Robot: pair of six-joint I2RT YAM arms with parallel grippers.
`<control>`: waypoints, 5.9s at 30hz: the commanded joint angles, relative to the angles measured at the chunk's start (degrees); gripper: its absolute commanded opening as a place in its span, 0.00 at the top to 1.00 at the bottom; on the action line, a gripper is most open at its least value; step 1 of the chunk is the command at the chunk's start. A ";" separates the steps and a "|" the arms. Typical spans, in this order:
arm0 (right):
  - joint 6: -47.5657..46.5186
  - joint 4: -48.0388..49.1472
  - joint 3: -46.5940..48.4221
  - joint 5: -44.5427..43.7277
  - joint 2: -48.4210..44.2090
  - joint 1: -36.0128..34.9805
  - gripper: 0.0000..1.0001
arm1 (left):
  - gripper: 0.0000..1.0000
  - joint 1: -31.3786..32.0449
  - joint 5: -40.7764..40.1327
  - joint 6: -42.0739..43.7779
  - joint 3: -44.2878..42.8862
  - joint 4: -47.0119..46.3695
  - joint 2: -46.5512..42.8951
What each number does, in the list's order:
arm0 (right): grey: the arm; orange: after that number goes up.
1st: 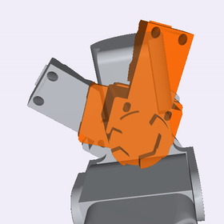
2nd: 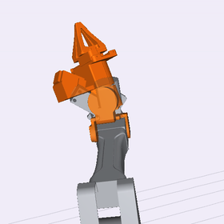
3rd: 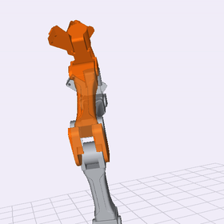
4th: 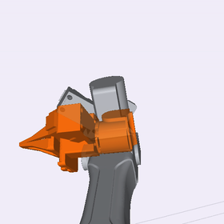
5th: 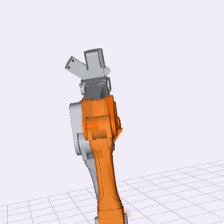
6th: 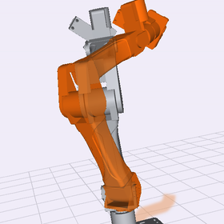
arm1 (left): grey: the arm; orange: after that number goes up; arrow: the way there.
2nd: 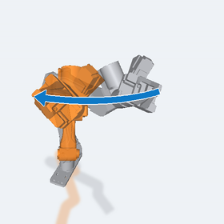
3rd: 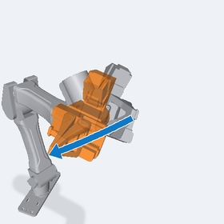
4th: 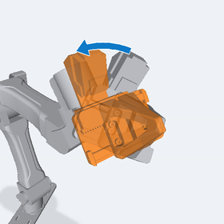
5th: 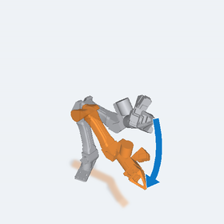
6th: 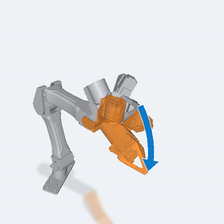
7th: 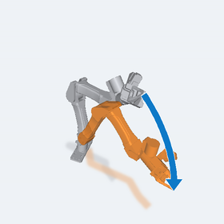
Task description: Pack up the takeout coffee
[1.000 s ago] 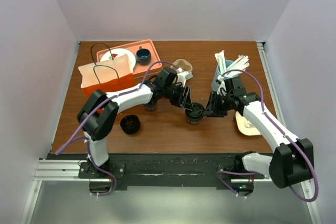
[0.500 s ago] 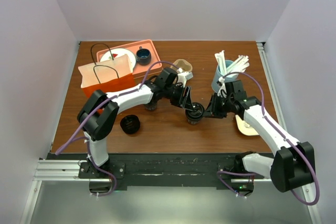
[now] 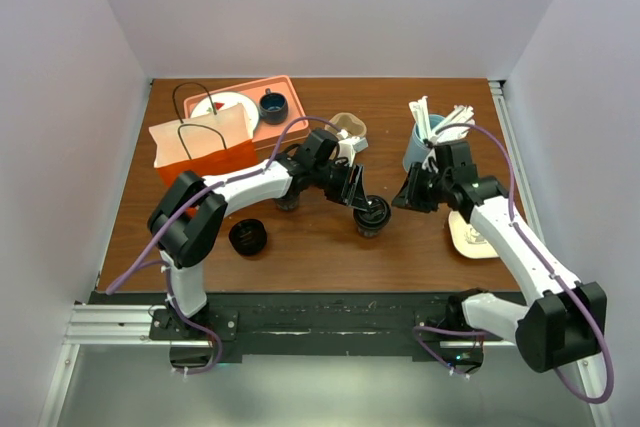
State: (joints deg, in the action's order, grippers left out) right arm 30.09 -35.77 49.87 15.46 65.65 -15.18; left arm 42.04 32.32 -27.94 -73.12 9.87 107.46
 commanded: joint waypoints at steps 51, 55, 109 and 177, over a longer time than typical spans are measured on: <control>-1.25 -0.52 1.71 -4.30 4.05 0.77 0.76 | 0.57 0.76 -9.91 4.47 6.15 5.86 6.53; -3.80 -1.85 7.78 -3.86 5.19 1.38 0.75 | 0.58 0.76 -8.33 6.41 7.02 5.60 6.53; -6.71 -3.33 7.60 1.33 9.94 5.51 0.71 | 0.60 0.85 -11.31 5.18 13.00 2.61 6.71; 6.74 10.98 -9.00 4.66 -7.20 5.69 0.71 | 0.61 1.99 -13.24 4.56 13.71 4.02 9.61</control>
State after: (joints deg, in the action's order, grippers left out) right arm 38.13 -23.62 37.76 21.91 58.26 -9.41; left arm 42.61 31.77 -29.41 -65.41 -6.07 108.03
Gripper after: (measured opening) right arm 0.288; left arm 0.458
